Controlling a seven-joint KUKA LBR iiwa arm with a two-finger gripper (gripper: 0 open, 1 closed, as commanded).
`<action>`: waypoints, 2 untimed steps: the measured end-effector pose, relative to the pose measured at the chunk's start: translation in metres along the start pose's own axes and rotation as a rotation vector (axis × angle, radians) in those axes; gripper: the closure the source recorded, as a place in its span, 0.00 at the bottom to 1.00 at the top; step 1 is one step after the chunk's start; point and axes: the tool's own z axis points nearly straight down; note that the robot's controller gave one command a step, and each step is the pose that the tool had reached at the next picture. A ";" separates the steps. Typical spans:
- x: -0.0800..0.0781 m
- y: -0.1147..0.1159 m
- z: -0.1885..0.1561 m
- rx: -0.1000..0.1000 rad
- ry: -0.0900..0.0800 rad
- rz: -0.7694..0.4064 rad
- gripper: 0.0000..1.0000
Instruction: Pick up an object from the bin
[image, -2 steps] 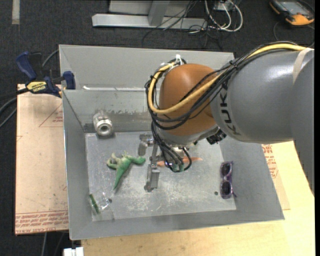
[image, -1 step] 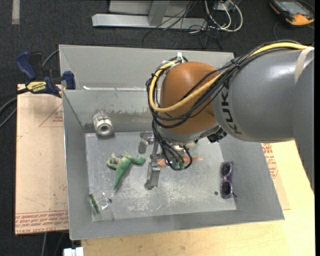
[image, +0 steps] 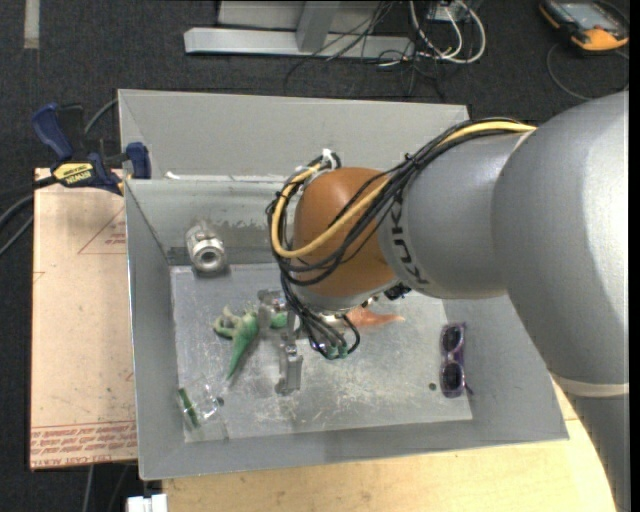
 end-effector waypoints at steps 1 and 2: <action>-0.001 -0.015 0.028 0.000 -0.002 0.225 0.00; -0.004 -0.016 -0.057 -0.001 -0.008 0.035 0.00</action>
Offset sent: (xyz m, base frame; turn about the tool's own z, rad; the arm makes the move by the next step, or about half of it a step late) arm 0.0047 -0.0157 0.0529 0.0343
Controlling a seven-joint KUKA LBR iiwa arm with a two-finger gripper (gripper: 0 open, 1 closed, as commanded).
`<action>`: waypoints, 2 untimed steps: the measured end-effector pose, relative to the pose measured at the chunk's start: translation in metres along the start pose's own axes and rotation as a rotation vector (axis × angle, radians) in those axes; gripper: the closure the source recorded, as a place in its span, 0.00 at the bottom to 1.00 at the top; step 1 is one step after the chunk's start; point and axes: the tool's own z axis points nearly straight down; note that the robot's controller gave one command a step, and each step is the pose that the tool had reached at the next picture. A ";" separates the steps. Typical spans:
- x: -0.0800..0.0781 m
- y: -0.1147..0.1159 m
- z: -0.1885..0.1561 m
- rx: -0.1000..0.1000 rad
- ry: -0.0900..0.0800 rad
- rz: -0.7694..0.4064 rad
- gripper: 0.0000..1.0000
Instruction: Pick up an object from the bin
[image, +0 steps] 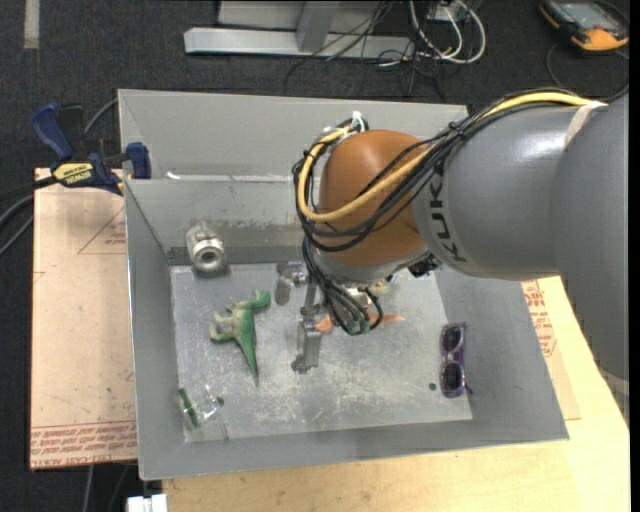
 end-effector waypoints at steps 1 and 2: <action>0.006 -0.075 0.090 0.003 0.010 0.220 0.00; -0.001 -0.058 0.024 0.000 0.000 0.071 0.00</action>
Offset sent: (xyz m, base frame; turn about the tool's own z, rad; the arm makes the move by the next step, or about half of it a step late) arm 0.0059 -0.0570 -0.0189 0.0586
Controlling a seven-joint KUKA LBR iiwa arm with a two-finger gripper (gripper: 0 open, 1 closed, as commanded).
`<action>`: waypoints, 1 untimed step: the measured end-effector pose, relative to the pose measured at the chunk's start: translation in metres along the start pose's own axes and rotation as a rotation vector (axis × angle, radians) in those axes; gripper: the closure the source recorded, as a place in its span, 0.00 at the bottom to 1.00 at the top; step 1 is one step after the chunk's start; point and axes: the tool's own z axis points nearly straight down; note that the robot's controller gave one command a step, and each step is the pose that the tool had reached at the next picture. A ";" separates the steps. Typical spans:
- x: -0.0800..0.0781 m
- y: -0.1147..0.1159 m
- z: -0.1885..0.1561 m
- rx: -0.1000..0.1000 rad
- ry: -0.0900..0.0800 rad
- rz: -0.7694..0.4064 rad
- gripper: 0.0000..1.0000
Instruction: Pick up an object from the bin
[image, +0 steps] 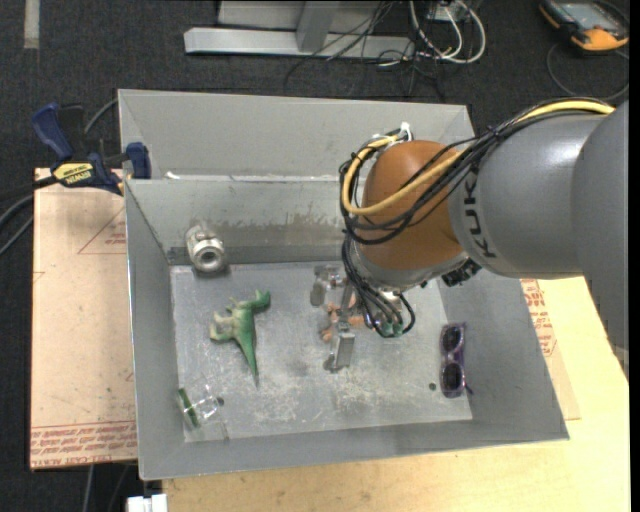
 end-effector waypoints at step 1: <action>-0.070 -0.096 0.056 0.002 0.002 -0.225 0.00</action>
Offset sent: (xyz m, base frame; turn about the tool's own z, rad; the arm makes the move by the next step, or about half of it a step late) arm 0.0111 -0.0462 -0.0619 -0.5088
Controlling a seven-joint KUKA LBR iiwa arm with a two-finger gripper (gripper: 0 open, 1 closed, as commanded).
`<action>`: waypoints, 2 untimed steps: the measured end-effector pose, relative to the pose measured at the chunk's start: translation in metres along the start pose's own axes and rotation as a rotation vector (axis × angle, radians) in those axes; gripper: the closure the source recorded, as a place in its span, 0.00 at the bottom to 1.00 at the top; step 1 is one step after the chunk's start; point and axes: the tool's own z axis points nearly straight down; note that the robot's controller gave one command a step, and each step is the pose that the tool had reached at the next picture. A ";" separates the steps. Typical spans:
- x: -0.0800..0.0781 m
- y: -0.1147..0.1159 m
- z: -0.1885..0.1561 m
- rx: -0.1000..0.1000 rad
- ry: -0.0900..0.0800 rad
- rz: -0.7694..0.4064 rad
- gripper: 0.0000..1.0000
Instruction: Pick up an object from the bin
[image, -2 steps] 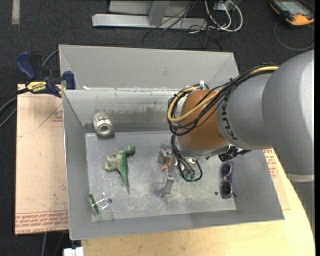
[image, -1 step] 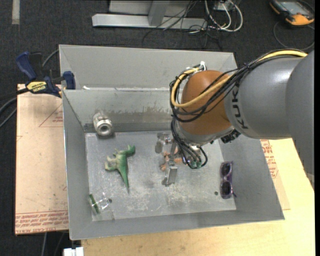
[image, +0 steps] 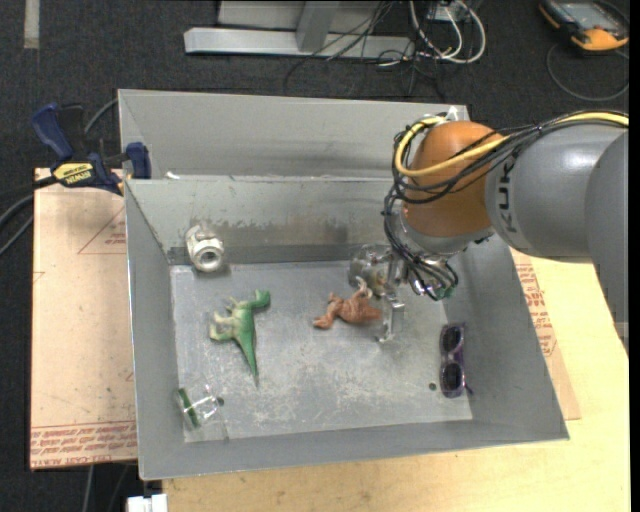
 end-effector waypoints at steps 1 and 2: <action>0.047 0.064 0.007 -0.005 -0.003 -0.285 1.00; 0.047 0.062 0.007 -0.004 -0.003 -0.281 1.00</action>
Offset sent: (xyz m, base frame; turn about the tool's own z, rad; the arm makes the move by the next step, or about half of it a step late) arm 0.0000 0.0000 0.0000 0.0000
